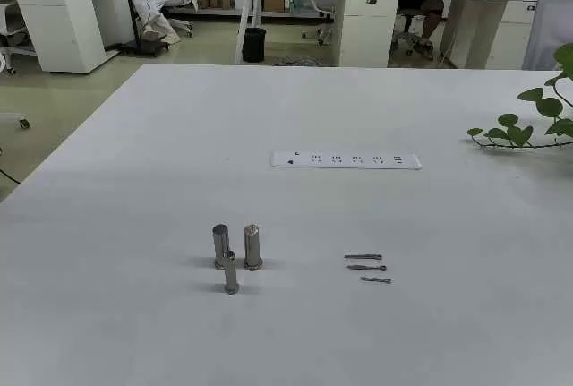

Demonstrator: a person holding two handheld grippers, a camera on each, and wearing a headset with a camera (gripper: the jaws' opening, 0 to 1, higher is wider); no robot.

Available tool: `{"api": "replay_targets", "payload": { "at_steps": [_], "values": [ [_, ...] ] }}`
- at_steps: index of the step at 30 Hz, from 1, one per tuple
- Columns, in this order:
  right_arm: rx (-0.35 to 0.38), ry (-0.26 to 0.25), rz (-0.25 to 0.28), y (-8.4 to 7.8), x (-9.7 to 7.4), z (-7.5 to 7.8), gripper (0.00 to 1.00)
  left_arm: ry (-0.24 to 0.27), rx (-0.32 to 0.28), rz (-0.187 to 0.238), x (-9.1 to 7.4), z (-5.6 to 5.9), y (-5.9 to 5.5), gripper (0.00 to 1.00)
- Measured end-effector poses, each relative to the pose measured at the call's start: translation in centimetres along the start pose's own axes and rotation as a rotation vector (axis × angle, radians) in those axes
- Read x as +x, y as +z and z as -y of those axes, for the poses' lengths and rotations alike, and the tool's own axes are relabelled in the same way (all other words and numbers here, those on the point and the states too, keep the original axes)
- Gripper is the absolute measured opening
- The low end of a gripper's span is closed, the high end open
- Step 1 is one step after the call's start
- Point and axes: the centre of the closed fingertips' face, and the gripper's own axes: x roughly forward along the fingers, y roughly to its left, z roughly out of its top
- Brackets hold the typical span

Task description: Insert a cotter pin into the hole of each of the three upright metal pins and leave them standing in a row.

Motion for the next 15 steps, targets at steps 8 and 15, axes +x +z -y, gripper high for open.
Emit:
{"api": "replay_targets", "payload": {
  "at_steps": [8,15],
  "values": [
    [0.009,-0.007,-0.004,-0.08,0.04,0.35,0.98,0.003,0.016,0.006,-0.06,-0.01,0.33,0.99],
    [0.006,0.006,-0.033,-0.69,0.34,-0.02,0.98,0.002,0.011,0.004,0.07,0.0,0.28,0.99]
  ]
}}
